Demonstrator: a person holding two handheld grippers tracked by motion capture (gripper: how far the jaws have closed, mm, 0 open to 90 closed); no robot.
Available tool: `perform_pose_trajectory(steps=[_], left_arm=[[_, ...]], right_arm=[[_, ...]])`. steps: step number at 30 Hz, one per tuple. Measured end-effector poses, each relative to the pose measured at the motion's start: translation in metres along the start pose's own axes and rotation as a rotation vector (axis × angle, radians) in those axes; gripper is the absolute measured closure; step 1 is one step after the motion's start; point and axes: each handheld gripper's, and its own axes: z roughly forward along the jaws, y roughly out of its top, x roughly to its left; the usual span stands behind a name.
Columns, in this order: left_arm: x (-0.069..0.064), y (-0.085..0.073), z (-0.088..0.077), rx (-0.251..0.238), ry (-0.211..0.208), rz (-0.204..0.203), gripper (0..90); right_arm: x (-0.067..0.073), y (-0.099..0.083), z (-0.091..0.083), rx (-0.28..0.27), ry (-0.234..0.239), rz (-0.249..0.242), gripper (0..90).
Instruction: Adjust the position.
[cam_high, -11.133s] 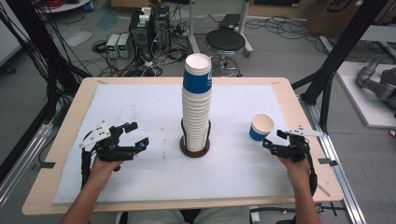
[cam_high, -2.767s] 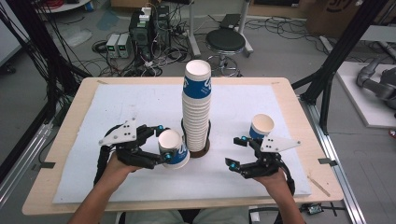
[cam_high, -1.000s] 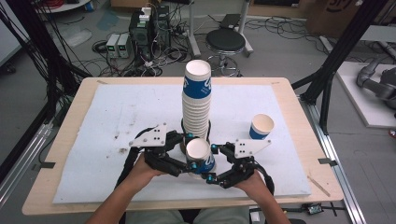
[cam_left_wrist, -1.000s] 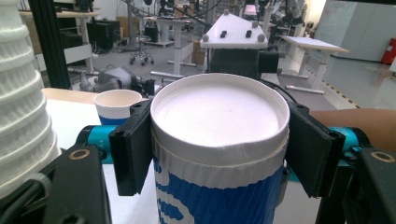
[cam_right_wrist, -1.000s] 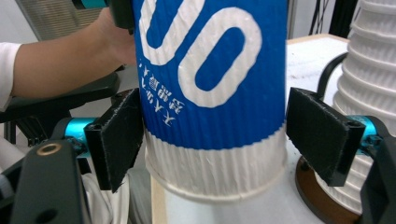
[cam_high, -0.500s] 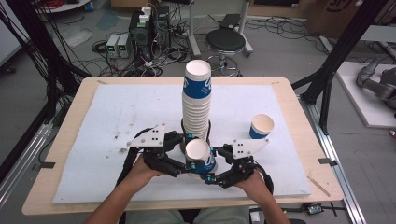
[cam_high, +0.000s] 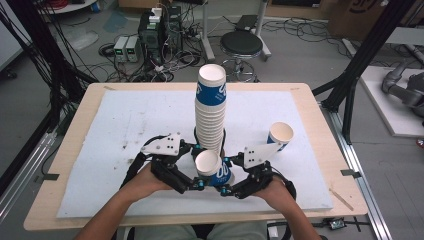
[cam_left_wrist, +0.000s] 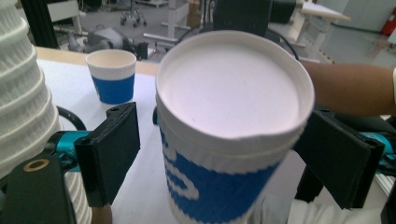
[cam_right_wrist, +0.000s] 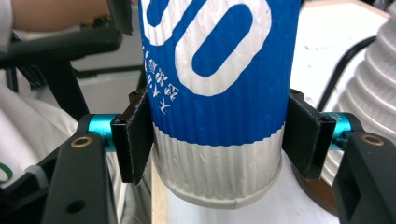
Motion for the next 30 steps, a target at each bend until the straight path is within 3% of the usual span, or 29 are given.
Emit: perform_pose_trajectory(steps=[1,5,10,12,13,17,19,22,30], left_arm=[[0.000,0.001,-0.001,0.015,0.003,0.008,15.1],[0.000,0.004,-0.005,0.068,-0.008,0.022,15.1],[0.002,0.010,-0.010,0.106,0.006,0.032,15.1],[0.003,0.013,-0.011,0.124,0.006,0.033,15.1],[0.003,0.015,-0.011,0.143,0.005,0.038,15.1],[0.003,0.019,-0.009,0.206,0.002,0.048,15.3],[0.003,0.020,-0.007,0.237,-0.003,0.052,15.3],[0.004,0.019,-0.003,0.276,-0.005,0.049,15.5],[0.006,0.016,0.004,0.317,-0.023,0.043,21.7]], right_arm=[[0.000,0.000,0.000,0.000,0.000,0.000,33.6],[-0.002,0.009,-0.004,0.086,-0.025,-0.043,33.6],[-0.002,0.017,-0.003,0.158,-0.030,-0.079,33.6],[-0.002,0.022,0.000,0.235,-0.031,-0.101,33.5],[-0.002,0.022,0.000,0.235,-0.031,-0.101,33.5],[-0.002,0.027,0.007,0.318,-0.025,-0.131,33.2],[-0.001,0.032,0.011,0.382,-0.026,-0.148,33.1],[0.000,0.035,0.014,0.414,-0.027,-0.165,33.1],[0.002,0.046,0.019,0.514,-0.033,-0.197,32.8]])
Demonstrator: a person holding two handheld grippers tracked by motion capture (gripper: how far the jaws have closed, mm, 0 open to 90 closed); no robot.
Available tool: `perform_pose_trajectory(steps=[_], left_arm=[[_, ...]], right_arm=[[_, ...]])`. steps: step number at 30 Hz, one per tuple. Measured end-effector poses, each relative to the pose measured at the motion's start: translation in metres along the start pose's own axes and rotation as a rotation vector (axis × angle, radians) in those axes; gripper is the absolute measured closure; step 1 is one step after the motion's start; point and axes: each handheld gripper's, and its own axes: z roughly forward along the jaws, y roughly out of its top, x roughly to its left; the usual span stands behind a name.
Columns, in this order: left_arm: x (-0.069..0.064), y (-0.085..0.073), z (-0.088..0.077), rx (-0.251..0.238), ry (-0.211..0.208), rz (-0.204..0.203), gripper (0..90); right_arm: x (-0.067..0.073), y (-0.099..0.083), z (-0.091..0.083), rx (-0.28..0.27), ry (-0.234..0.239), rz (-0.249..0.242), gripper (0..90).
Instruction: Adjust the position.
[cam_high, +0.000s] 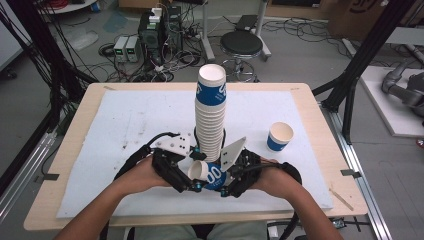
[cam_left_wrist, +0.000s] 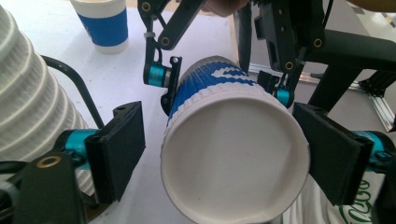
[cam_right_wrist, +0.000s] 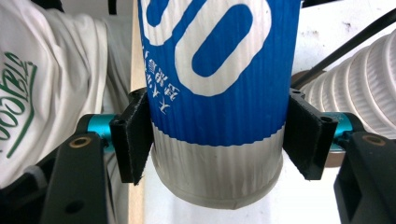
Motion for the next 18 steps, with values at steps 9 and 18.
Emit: perform_pose_trajectory(steps=[9,18], left_arm=[[0.001,-0.003,0.001,-0.006,-0.005,0.002,30.9],[0.002,-0.015,-0.002,-0.095,-0.018,-0.009,30.8]], right_arm=[[-0.002,-0.003,0.001,0.009,-0.001,0.003,32.5],[-0.007,-0.021,-0.005,-0.207,0.053,0.105,21.2]])
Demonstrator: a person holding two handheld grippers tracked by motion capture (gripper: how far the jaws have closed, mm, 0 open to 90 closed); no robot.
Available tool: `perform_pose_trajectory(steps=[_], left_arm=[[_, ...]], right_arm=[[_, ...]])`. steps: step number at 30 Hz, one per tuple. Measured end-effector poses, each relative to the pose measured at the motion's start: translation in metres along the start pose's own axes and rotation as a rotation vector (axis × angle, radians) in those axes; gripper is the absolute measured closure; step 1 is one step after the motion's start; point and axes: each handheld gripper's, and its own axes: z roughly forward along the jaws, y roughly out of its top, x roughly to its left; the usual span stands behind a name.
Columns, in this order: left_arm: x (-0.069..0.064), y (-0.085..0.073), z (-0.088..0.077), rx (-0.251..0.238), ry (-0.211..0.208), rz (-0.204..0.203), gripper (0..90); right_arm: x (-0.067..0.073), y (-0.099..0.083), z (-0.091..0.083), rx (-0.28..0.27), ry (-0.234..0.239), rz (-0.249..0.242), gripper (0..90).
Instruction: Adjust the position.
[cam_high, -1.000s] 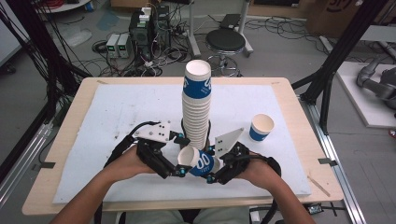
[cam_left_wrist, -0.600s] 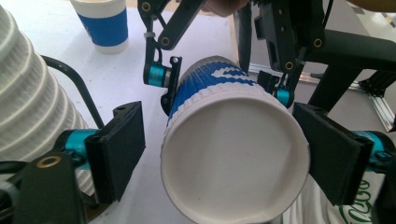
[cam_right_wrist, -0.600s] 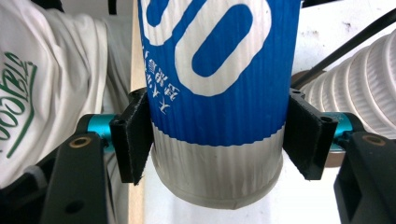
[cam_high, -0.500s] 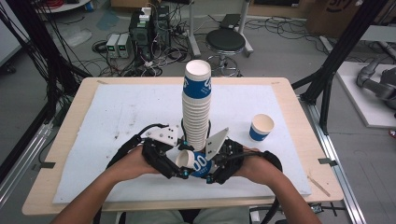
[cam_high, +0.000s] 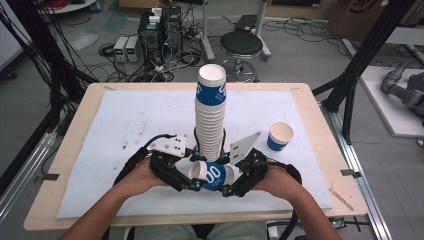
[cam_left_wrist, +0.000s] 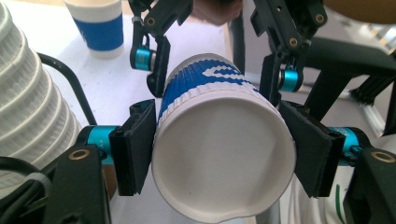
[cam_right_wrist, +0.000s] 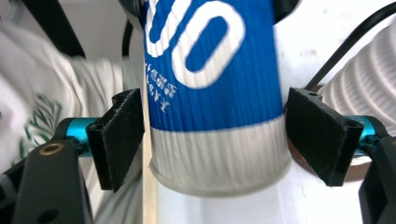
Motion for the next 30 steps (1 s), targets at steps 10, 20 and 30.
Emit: perform_pose_trajectory(steps=[10,20,30], left_arm=[[0.003,-0.019,-0.010,-0.160,-0.010,-0.007,30.7],[0.004,-0.032,-0.016,-0.313,-0.003,0.002,30.7],[0.001,-0.034,-0.013,-0.377,-0.020,0.027,30.8]], right_arm=[[0.003,-0.031,-0.018,-0.304,-0.022,0.105,20.7],[0.006,-0.052,-0.023,-0.455,-0.057,0.170,20.1],[0.007,-0.058,-0.010,-0.515,0.001,0.182,20.1]])
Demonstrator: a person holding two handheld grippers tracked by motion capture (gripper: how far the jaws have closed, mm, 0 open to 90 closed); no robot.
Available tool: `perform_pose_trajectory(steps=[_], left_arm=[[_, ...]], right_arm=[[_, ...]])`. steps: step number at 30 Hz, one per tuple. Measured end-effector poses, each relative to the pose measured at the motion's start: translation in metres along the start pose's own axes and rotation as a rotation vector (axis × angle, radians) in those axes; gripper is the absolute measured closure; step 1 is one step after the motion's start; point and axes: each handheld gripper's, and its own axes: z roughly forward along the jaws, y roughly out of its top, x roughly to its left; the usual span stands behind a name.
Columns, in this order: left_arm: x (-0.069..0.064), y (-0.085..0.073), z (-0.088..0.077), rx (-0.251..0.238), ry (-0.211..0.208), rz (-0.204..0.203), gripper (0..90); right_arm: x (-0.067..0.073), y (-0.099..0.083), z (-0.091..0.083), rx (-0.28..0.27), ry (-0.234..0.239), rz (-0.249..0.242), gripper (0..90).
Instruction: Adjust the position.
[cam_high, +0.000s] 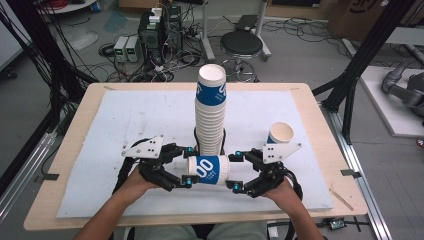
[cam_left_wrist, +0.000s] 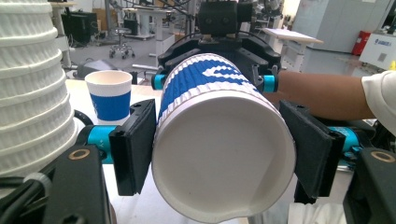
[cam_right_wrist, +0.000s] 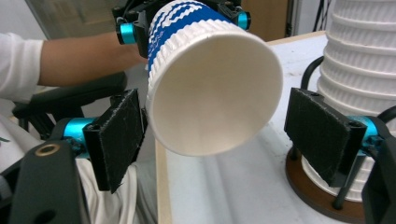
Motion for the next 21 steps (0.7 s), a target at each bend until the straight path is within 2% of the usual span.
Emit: perform_pose_trajectory(steps=[6,11,16,21], left_arm=[[-0.0016,-0.0019,0.0045,-0.032,-0.033,0.001,30.9],[-0.0022,-0.0042,0.0078,-0.054,-0.042,-0.004,30.9],[-0.0026,-0.0059,0.0079,-0.071,-0.047,-0.008,31.0],[-0.0024,-0.0080,0.0076,-0.067,-0.043,0.000,31.5]], right_arm=[[-0.0010,-0.0045,0.0040,-0.020,0.044,0.022,19.6],[-0.0010,-0.0057,0.0068,-0.035,0.080,0.040,18.7],[-0.0008,-0.0061,0.0055,-0.045,0.084,0.032,20.3],[0.0000,-0.0045,0.0037,-0.017,0.070,0.002,26.9]])
